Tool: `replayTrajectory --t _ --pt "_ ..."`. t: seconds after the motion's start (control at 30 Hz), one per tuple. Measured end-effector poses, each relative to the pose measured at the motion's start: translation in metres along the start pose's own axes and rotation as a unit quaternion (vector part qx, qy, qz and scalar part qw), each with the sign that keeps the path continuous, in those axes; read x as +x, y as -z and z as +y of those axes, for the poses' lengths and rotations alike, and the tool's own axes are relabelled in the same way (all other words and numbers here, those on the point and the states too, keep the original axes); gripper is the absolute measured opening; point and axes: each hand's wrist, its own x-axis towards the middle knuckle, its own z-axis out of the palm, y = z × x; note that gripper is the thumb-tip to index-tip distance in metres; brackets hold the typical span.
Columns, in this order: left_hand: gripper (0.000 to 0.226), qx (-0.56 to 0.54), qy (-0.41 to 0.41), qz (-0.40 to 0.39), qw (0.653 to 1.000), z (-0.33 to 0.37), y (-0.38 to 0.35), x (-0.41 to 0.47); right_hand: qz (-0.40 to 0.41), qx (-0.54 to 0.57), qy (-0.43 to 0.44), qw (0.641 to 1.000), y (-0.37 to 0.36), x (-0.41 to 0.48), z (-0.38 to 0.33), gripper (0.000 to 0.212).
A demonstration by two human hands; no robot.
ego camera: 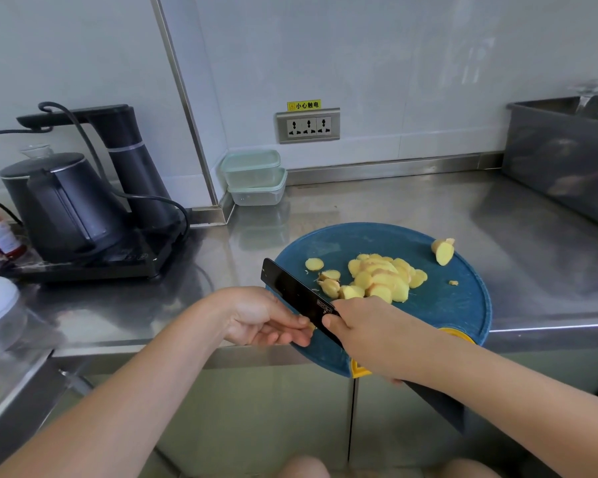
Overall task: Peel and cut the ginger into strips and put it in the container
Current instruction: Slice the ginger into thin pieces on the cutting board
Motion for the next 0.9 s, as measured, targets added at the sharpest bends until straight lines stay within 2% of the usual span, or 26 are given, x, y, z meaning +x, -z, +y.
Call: replayTrajectory --t 0.9 --pt "0.011 -0.026 -0.01 -0.013 1.0 -0.001 0.003 0.003 -0.03 0.012 -0.085 0.996 0.0 0.019 -0.012 0.028"
